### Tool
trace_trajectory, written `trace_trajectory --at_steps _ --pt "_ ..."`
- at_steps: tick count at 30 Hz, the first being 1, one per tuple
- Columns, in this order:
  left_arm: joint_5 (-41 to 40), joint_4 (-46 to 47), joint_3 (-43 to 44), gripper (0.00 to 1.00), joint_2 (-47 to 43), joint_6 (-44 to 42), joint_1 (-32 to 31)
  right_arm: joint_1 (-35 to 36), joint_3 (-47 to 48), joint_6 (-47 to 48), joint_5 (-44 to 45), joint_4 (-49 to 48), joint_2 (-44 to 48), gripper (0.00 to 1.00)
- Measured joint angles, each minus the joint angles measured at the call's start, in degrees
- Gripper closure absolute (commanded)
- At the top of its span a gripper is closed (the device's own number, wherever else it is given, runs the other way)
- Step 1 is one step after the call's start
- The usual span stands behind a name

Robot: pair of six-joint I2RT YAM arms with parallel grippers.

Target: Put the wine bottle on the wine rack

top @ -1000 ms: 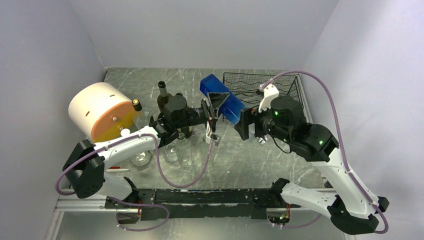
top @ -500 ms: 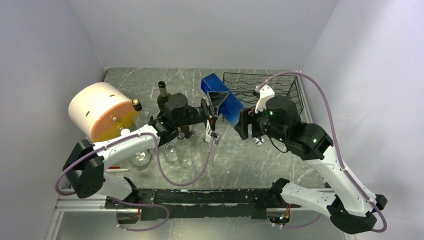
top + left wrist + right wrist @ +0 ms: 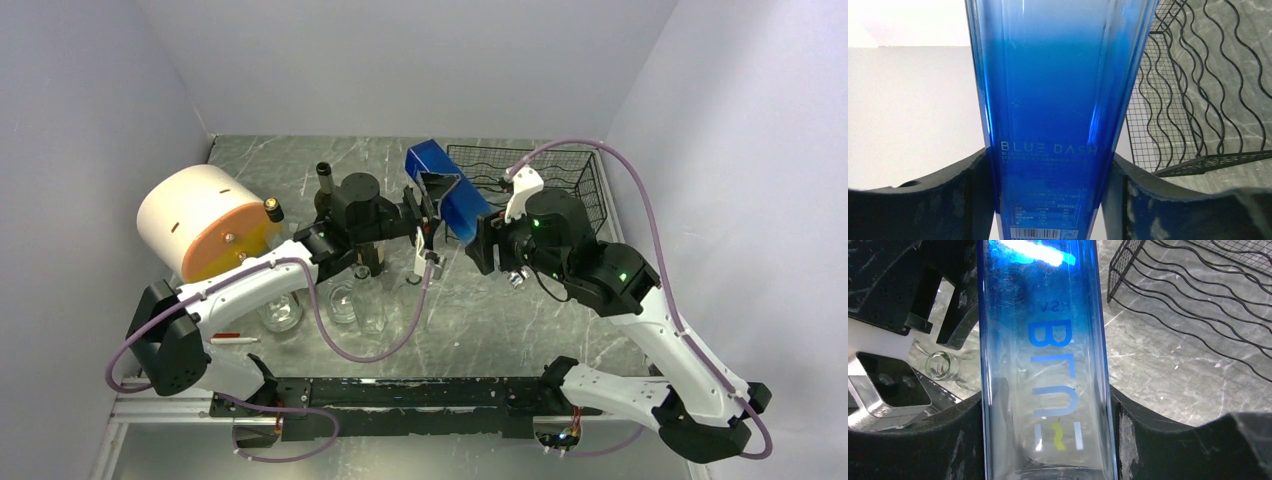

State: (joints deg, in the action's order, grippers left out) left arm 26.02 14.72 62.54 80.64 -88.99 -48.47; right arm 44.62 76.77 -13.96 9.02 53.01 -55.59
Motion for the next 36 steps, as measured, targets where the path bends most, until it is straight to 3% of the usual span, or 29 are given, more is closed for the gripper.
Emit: trace_trajectory --at_steps 3,11,16,21,27,30,36 --pt "-0.5 -1.2 2.1 0.0 0.1 2.0 0.0 0.1 0.4 -1.2 0.9 0.0 0.3 1.0" --pt "-2.3 -1.3 5.5 0.01 0.1 6.5 -0.2 0.5 0.9 -5.5 4.6 -1.0 2.3 1.0" --pt "-3.9 -0.7 6.6 0.01 -0.1 14.6 -0.2 0.4 0.3 -9.1 10.0 0.5 3.1 1.0" --pt "-8.7 4.6 8.7 0.01 -2.7 33.7 -0.2 -0.4 -2.5 -12.1 14.1 6.2 3.3 1.0" --pt "-19.5 8.5 8.5 0.01 -8.9 60.8 -0.3 -0.4 -6.6 -13.9 11.4 11.2 4.3 1.0" --pt "-24.7 6.0 8.5 0.01 -10.6 71.5 -0.3 -0.3 -8.8 -14.7 9.5 12.7 6.4 1.0" --pt "-30.3 -7.9 9.8 0.01 -11.0 90.1 0.5 -0.3 -13.6 -16.5 6.4 13.1 7.5 1.0"
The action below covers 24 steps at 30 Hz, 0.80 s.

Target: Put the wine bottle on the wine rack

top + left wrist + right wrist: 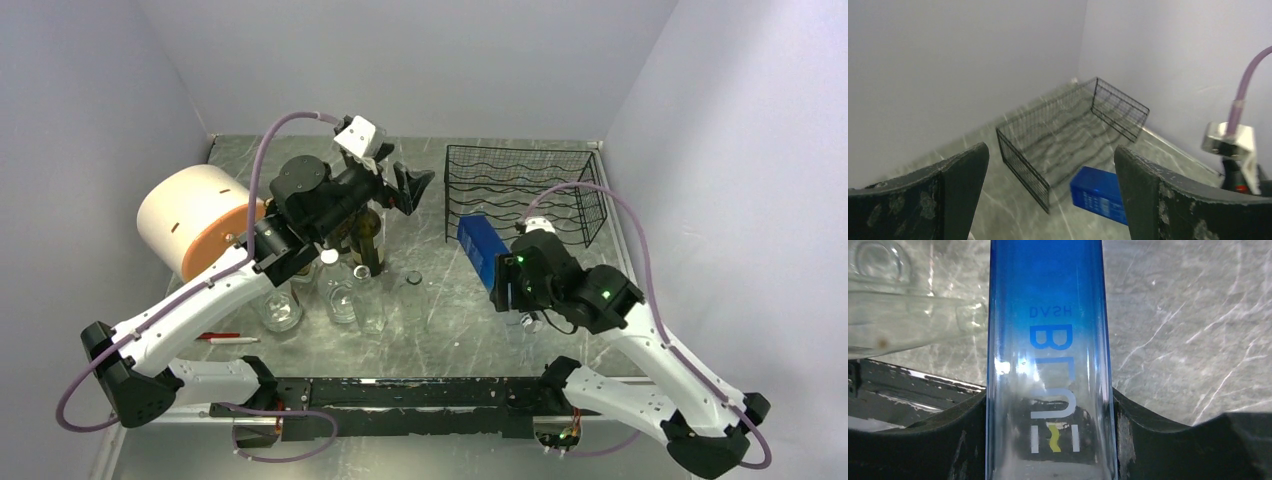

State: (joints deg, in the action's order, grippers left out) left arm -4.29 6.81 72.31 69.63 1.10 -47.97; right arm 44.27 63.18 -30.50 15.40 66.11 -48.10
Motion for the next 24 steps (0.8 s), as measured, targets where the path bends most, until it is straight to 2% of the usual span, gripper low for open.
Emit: trace_trajectory --at_steps 4,9,17,24 --pt "0.0 -8.0 0.3 0.01 -0.1 10.0 1.3 0.0 -4.6 -1.0 -1.5 -1.6 -2.3 1.0" --pt "2.5 -16.2 2.2 0.01 -0.1 17.7 2.5 0.0 -7.5 -2.7 -0.8 -3.9 -5.4 1.0" --pt "8.2 -23.0 4.7 0.01 -0.3 25.4 3.9 0.0 -13.9 -5.4 5.3 -13.6 -6.1 1.0" --pt "10.0 -25.5 4.4 0.01 -0.6 27.9 3.9 0.0 -19.9 -5.7 7.5 -24.0 -6.1 1.0"
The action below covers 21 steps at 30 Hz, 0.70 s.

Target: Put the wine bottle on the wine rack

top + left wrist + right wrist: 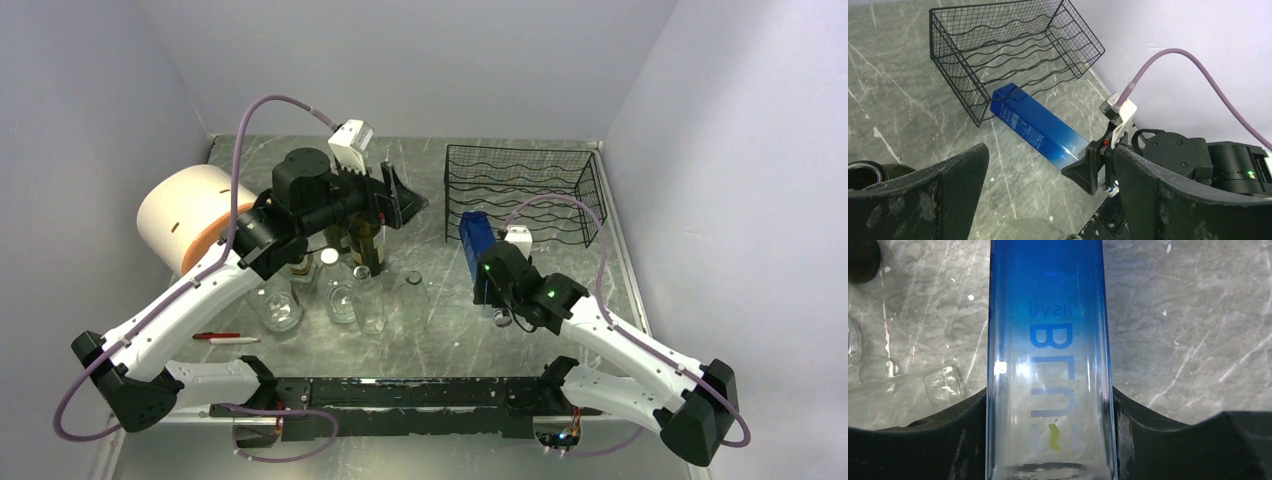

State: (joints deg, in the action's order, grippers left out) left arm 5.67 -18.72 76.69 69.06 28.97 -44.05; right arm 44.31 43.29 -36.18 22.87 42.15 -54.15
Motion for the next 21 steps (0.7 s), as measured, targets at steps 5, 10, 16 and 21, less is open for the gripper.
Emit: trace_trajectory --at_steps 5,10,16,21 --pt "0.1 0.0 -1.1 0.01 -1.4 -0.2 0.0 0.0 -4.8 0.6 1.3 -8.1 0.0 1.0" --pt "0.1 0.0 -1.2 0.01 -2.8 -0.9 0.0 0.0 -10.1 1.8 3.0 -18.6 -1.1 1.0" --pt "-0.1 0.0 -1.1 0.01 -2.3 -1.7 0.0 -1.1 -13.4 3.1 5.3 -31.1 -6.7 1.0" --pt "-0.3 0.0 -1.0 0.01 -2.2 -2.7 0.0 -5.0 -13.4 3.5 5.3 -39.5 -12.9 1.0"
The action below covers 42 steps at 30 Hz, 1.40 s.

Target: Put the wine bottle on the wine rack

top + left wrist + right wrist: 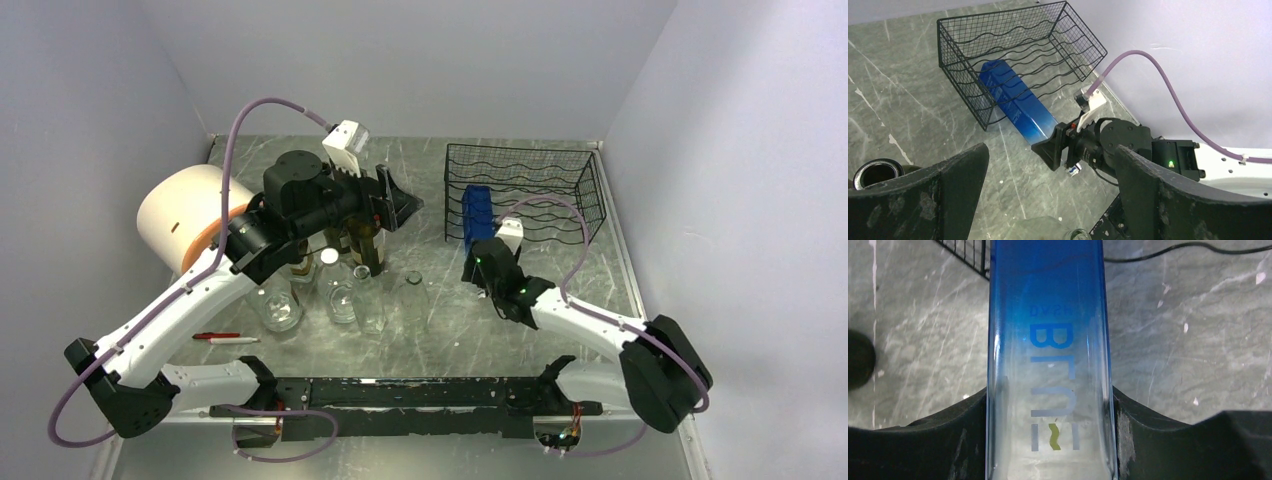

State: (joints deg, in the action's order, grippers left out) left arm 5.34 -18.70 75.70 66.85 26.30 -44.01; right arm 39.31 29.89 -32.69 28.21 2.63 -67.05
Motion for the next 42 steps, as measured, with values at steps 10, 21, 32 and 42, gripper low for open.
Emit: trace_trajectory --at_steps 10,21,32,42 --pt "-1.3 -0.9 0.0 0.01 0.0 -1.6 0.0 -4.3 0.7 2.5 -3.7 -12.0 -8.6 1.0" --pt "-1.7 -1.2 0.0 0.01 0.0 -1.9 0.0 -4.6 1.9 1.2 -6.4 -19.3 -16.3 0.86" --pt "-1.6 -2.0 0.0 0.01 0.5 -1.9 0.0 -4.8 1.9 0.5 -4.2 -26.2 -20.5 0.87" --pt "-1.4 -3.2 0.4 0.01 1.1 -2.0 0.0 -5.4 4.2 1.6 -5.1 -29.2 -25.1 0.33"
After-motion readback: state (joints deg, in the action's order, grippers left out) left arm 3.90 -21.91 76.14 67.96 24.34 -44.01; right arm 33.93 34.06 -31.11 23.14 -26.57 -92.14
